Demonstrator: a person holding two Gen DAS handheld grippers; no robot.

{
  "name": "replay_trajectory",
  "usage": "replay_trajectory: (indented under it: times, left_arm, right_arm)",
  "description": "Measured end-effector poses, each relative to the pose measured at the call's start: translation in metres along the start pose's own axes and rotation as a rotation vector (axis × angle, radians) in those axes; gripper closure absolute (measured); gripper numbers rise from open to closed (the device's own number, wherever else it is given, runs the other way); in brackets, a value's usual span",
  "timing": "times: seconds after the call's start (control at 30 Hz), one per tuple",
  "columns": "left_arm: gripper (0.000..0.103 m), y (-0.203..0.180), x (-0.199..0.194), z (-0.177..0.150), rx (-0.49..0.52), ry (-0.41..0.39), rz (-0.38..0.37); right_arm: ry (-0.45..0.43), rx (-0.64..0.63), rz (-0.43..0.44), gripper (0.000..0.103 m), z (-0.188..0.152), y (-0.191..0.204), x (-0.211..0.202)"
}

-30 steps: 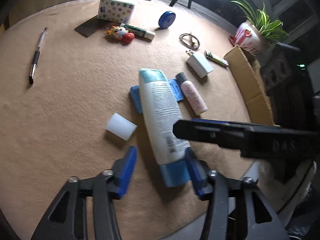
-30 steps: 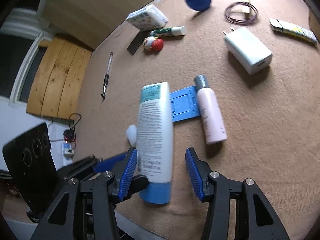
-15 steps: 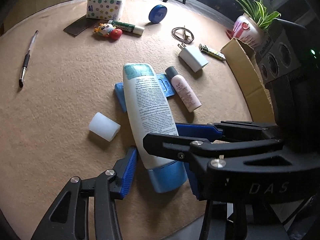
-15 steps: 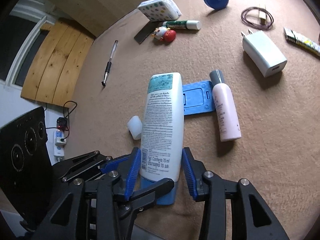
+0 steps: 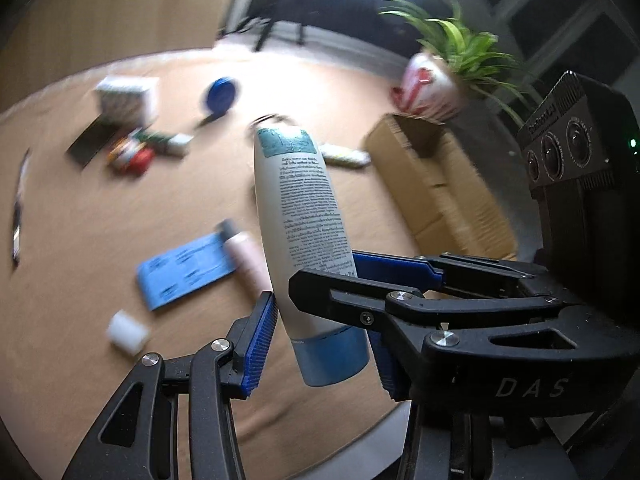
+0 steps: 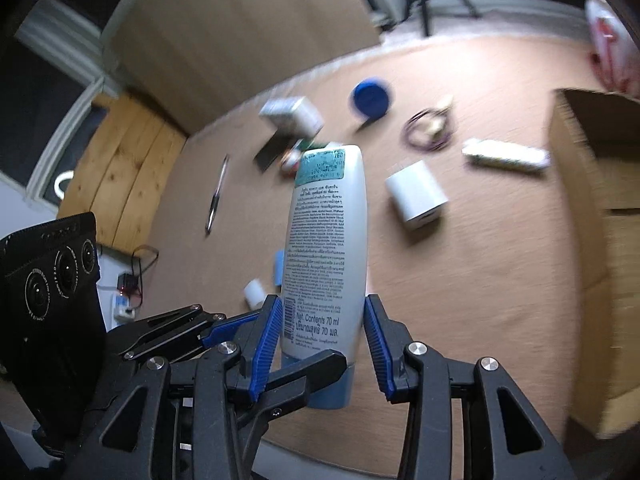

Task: Organize objects
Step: 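Carry the lotion tube with the right tool into the cardboard box and release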

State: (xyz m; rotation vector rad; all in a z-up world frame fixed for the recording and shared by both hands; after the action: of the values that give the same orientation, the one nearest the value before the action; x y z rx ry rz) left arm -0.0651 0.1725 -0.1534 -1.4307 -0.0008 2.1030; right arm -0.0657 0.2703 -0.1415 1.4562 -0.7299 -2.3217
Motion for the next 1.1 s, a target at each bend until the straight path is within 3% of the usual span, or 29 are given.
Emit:
replay_trajectory:
  times: [0.47,0.77,0.83,0.9,1.1]
  left_arm:
    - [0.055,-0.163,0.050,0.046,0.202,0.003,-0.126]
    - [0.055,-0.212,0.087,0.049,0.256,0.050,-0.147]
    - [0.051,-0.217,0.094,0.052,0.268,0.046,-0.130]
    - [0.022,-0.217,0.095,0.055,0.271,0.035,-0.098]
    - [0.018,-0.195,0.088,0.057,0.251,0.009,-0.064]
  right_arm:
    - [-0.177,0.126,-0.148,0.064,0.010,-0.111,-0.111]
    - [-0.197,0.195,-0.180,0.065,0.006,-0.158,-0.127]
    - [-0.210,0.200,-0.195,0.060,0.006,-0.161,-0.130]
    - [-0.221,0.205,-0.215,0.043,0.005,-0.165,-0.134]
    - [-0.237,0.209,-0.226,0.042,0.004,-0.167,-0.140]
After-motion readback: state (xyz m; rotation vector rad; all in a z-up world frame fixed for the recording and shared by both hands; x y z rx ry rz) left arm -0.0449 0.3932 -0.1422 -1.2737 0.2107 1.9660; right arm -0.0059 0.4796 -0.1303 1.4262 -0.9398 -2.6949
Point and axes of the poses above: each gripper's, at about its wrist camera, not at the fingertips, and x roughly the way its jaws point, y to its left, z to its top, the point moved 6 cm from there along x, roughly the way its jaws point, and after that the axes turned 7 degrees about z, right-handed, at the moved point
